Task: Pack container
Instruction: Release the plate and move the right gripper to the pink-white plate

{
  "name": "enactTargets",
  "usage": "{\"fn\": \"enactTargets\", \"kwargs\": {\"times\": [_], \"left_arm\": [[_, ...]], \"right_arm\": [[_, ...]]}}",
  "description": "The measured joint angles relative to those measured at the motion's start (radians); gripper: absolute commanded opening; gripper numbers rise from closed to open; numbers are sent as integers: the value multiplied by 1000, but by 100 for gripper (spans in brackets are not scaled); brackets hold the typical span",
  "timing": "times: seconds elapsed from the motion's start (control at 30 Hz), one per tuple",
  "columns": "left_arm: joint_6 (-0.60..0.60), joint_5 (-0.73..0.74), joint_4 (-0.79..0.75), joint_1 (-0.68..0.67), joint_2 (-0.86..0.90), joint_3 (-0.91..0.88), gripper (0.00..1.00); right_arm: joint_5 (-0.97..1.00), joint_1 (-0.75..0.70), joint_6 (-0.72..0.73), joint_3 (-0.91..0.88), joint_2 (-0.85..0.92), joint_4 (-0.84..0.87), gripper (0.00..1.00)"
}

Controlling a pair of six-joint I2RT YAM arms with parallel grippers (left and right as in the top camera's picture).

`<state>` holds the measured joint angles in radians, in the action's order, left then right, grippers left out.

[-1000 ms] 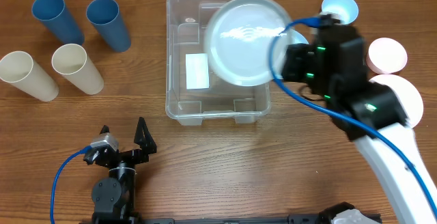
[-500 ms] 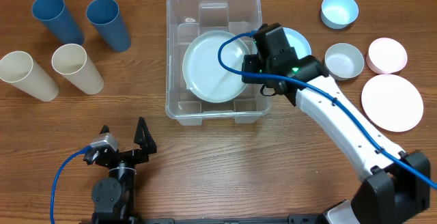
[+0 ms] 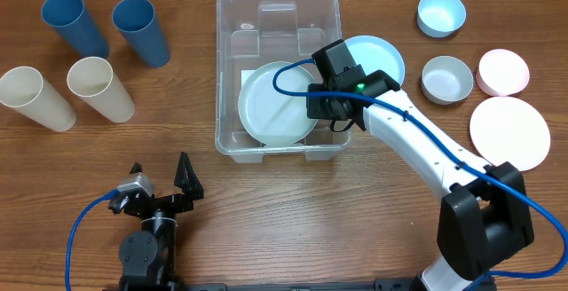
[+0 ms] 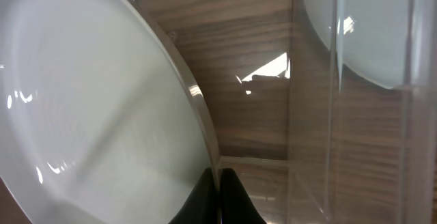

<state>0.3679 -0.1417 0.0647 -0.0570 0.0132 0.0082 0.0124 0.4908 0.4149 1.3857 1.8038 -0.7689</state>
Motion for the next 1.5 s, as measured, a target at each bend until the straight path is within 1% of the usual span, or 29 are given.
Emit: {"fn": "enactTargets", "kwargs": {"times": [0.43, 0.47, 0.53, 0.57, 0.67, 0.87, 0.97, 1.1, 1.2, 1.3, 1.4, 1.47, 1.5], "left_arm": [[0, 0, 0, 0, 0, 0, 100], [0, 0, 0, 0, 0, 0, 100], [0, 0, 0, 0, 0, 0, 100], [0, 0, 0, 0, 0, 0, 100], [0, 0, 0, 0, 0, 0, 100], [0, 0, 0, 0, 0, 0, 100], [0, 0, 0, 0, 0, 0, 100], [0, 0, 0, 0, 0, 0, 100], [0, 0, 0, 0, 0, 0, 100], [0, 0, 0, 0, 0, 0, 100], [0, 0, 0, 0, 0, 0, 100], [0, 0, 0, 0, 0, 0, 100], [0, 0, 0, 0, 0, 0, 100]], "right_arm": [[-1, 15, 1, 0, 13, -5, 4], [-2, 15, 1, 0, 18, -4, 17], [-4, 15, 1, 0, 29, -3, 24], [-6, 15, 2, 0, 33, -4, 31], [-8, 17, 0, 0, 37, 0, 36], [-8, 19, -12, 0, 37, 15, 39], [-22, 20, -20, 13, 39, 5, 42], [-69, 21, -26, 154, 48, -75, 52], [-95, 21, -26, 329, 49, -186, 59], [-102, -4, -8, 488, 48, -325, 61], [-101, -106, 33, 573, 48, -415, 64], [-97, -213, 57, 583, 48, -469, 67], [-85, -290, 76, 582, 50, -503, 68]]}}
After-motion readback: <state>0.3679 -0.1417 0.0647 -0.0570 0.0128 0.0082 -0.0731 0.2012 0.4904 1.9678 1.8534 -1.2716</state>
